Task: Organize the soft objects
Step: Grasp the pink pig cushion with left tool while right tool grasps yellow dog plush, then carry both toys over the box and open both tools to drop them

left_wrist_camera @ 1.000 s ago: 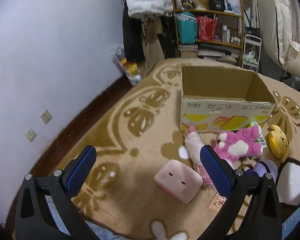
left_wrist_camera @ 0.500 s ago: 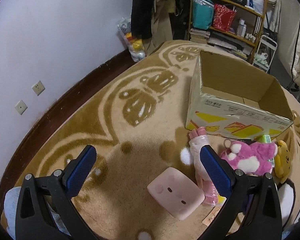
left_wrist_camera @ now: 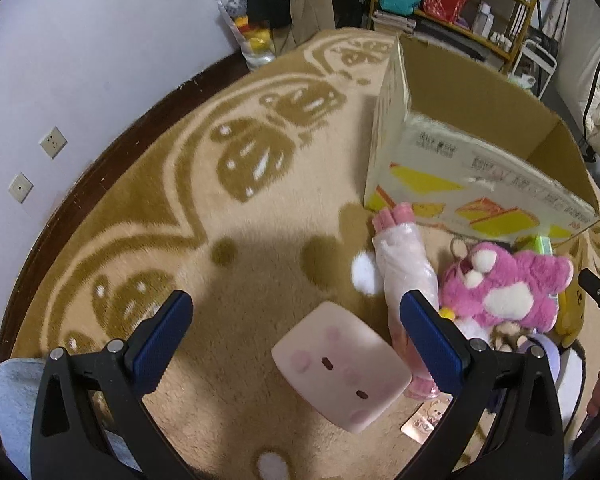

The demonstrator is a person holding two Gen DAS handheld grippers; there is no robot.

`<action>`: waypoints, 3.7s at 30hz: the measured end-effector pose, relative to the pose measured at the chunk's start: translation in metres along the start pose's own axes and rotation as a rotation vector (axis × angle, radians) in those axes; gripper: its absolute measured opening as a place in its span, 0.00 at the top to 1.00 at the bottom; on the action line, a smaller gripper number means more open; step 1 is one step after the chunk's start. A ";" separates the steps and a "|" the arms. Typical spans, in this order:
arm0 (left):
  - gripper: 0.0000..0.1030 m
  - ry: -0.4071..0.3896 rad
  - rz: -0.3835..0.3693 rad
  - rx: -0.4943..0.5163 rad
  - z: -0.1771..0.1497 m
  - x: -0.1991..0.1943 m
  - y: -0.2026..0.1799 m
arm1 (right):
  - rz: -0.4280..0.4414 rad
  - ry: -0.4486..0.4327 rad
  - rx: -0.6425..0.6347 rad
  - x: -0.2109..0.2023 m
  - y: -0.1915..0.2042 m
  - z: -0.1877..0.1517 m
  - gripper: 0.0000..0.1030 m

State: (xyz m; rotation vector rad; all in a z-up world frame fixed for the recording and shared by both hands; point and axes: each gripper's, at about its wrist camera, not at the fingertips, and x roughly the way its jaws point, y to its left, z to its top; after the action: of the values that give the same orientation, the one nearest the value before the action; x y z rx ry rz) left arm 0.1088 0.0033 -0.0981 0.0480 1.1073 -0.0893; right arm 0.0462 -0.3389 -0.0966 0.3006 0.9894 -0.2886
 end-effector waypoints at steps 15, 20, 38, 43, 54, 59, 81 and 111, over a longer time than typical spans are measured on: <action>0.01 0.123 -0.016 0.011 -0.014 0.024 -0.002 | -0.005 0.142 0.029 0.032 -0.004 -0.016 0.02; 0.15 0.151 -0.063 -0.014 -0.017 0.025 -0.002 | -0.010 0.152 0.040 0.034 -0.008 -0.016 0.10; 0.58 0.056 -0.049 0.061 -0.025 0.009 -0.014 | 0.045 0.103 0.045 0.018 -0.009 -0.014 0.35; 0.59 -0.008 -0.023 0.071 -0.025 -0.003 -0.012 | 0.077 0.068 0.032 0.007 -0.004 -0.015 0.36; 0.59 -0.195 0.013 0.105 -0.021 -0.050 -0.014 | 0.162 -0.107 -0.004 -0.050 0.008 -0.009 0.37; 0.59 -0.298 0.044 0.136 -0.014 -0.075 -0.020 | 0.186 -0.199 -0.054 -0.080 0.020 -0.004 0.37; 0.58 -0.483 0.023 0.218 0.062 -0.108 -0.053 | 0.201 -0.299 -0.237 -0.078 0.071 0.044 0.36; 0.56 -0.392 0.000 0.355 0.097 -0.020 -0.114 | 0.253 -0.266 -0.268 -0.009 0.086 0.088 0.35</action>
State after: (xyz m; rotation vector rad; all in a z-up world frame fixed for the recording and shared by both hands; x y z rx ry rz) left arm 0.1751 -0.1174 -0.0367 0.3342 0.6899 -0.2831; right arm 0.1415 -0.2920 -0.0336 0.1355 0.7071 0.0355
